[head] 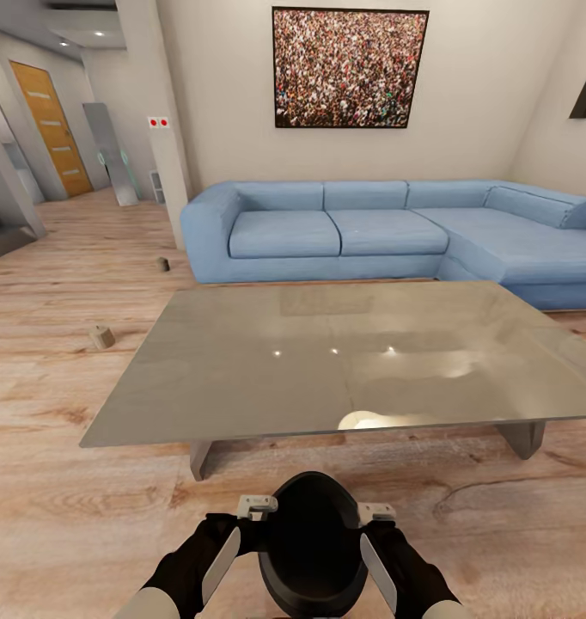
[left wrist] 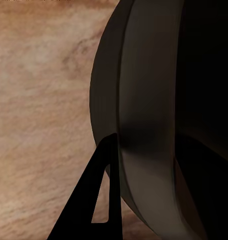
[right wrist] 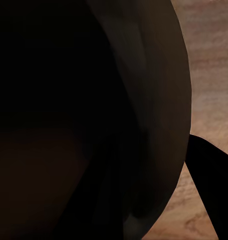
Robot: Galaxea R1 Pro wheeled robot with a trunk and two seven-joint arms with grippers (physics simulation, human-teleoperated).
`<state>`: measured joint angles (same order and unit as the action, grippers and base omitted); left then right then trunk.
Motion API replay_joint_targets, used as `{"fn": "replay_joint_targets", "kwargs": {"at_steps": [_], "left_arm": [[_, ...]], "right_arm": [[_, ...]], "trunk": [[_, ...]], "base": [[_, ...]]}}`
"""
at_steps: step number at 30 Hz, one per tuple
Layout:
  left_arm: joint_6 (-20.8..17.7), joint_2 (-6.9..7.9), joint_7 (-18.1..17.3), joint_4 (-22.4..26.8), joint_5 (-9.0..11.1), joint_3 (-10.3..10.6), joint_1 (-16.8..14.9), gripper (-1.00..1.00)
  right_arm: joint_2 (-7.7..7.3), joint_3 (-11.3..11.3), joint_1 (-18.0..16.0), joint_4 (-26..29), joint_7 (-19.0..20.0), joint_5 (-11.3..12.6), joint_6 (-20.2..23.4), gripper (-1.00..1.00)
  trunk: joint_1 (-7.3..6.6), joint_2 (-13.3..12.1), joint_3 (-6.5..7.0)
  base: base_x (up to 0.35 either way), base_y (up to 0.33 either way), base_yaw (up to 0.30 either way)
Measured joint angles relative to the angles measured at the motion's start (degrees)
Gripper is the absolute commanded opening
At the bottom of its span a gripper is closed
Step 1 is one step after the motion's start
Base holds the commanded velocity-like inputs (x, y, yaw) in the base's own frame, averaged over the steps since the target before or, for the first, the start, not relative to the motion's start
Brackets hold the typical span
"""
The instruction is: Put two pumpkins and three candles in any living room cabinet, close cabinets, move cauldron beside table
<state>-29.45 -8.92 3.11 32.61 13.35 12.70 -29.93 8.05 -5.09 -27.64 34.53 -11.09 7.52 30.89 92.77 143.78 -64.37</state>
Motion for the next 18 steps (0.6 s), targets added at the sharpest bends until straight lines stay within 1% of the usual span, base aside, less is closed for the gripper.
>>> {"fn": "replay_joint_targets", "kwargs": {"at_steps": [6, 13, 18], "left_arm": [[0.0, 0.0, 0.0, 0.0, 0.0, 0.0, 0.0, -1.0], [0.0, 0.0, 0.0, 0.0, 0.0, 0.0, 0.0, -1.0], [0.0, 0.01, 0.0, 0.0, 0.0, 0.0, 0.0, -1.0]], "right_arm": [[0.0, 0.0, 0.0, 0.0, 0.0, 0.0, 0.0, -1.0], [0.0, 0.0, 0.0, 0.0, 0.0, 0.0, 0.0, -1.0], [0.0, 0.0, 0.0, 0.0, 0.0, 0.0, 0.0, -1.0]], "trunk": [[-0.01, 0.0, 0.0], [-0.03, 0.0, 0.0], [0.0, 0.0, 0.0]], "base": [[0.029, 0.0, 0.0], [0.253, 0.0, 0.0], [0.077, 0.0, 0.0]]}}
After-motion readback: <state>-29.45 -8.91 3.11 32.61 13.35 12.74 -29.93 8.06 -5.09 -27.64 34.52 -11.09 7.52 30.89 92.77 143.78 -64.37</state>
